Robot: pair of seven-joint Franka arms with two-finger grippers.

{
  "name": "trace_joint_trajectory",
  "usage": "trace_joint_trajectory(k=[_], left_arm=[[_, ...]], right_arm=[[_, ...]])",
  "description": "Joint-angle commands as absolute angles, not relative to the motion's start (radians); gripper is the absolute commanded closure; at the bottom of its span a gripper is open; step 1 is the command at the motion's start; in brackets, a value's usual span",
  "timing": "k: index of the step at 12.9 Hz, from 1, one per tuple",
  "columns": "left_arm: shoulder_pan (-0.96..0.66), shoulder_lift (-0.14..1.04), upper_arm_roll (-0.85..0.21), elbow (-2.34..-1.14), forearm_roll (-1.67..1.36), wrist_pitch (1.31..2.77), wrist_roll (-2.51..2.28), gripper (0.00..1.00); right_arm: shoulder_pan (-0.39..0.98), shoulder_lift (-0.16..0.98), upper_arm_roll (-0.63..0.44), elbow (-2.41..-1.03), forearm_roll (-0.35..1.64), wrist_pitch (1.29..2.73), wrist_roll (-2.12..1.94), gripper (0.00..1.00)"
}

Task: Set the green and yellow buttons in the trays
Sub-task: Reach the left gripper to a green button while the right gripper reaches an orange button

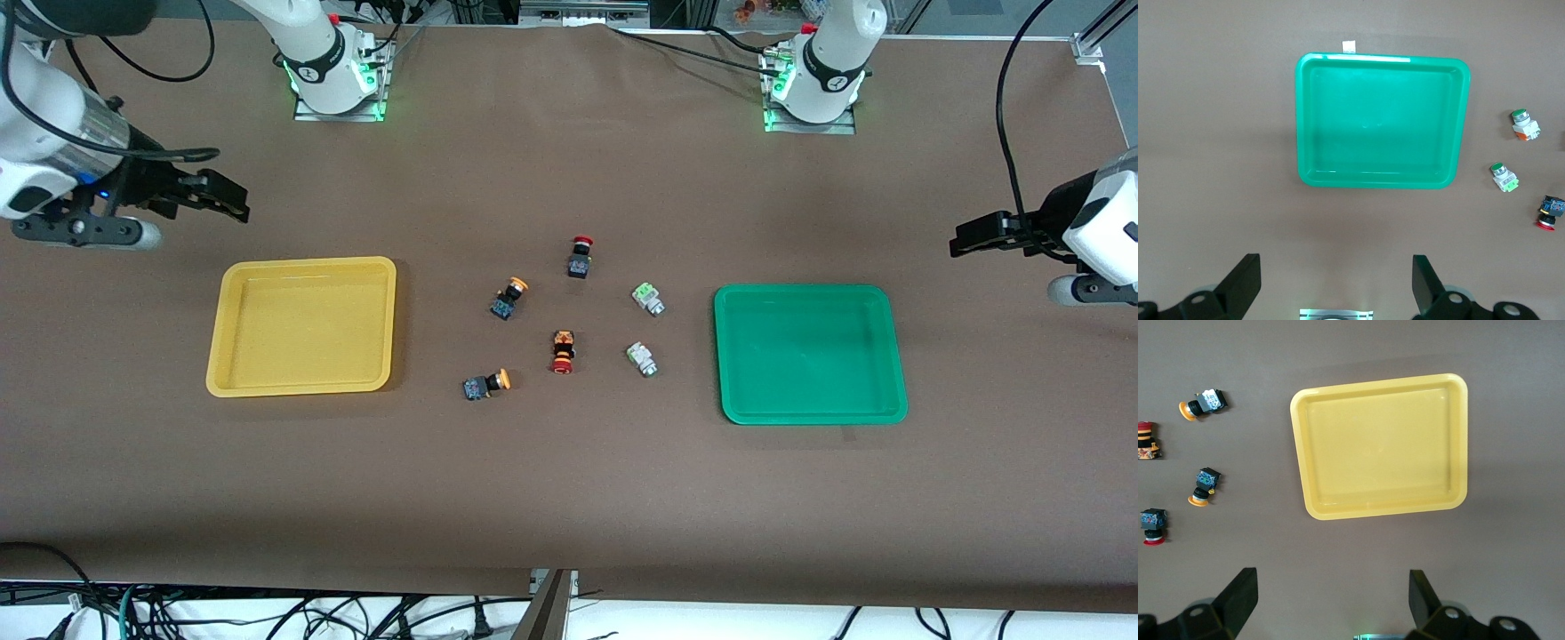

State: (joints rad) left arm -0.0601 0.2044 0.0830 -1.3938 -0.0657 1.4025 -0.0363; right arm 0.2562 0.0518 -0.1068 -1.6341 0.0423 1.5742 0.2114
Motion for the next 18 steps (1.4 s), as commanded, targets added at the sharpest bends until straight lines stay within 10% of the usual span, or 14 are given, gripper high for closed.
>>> trace_joint_trajectory(k=[1, 9, 18], left_arm=[[-0.072, 0.219, 0.078, -1.364, -0.054, 1.394, -0.072, 0.0], [-0.358, 0.461, 0.061, -1.388, -0.106, 1.609, -0.622, 0.0], [-0.495, 0.652, 0.035, -1.57, -0.196, 2.038, -0.848, 0.0]], right_arm=[[0.284, 0.17, -0.103, -1.608, 0.047, 1.667, 0.326, 0.0], [0.403, 0.687, -0.097, -1.344, 0.279, 2.053, 1.01, 0.0], [0.564, 0.862, -0.097, -1.377, 0.354, 2.336, 1.282, 0.0]])
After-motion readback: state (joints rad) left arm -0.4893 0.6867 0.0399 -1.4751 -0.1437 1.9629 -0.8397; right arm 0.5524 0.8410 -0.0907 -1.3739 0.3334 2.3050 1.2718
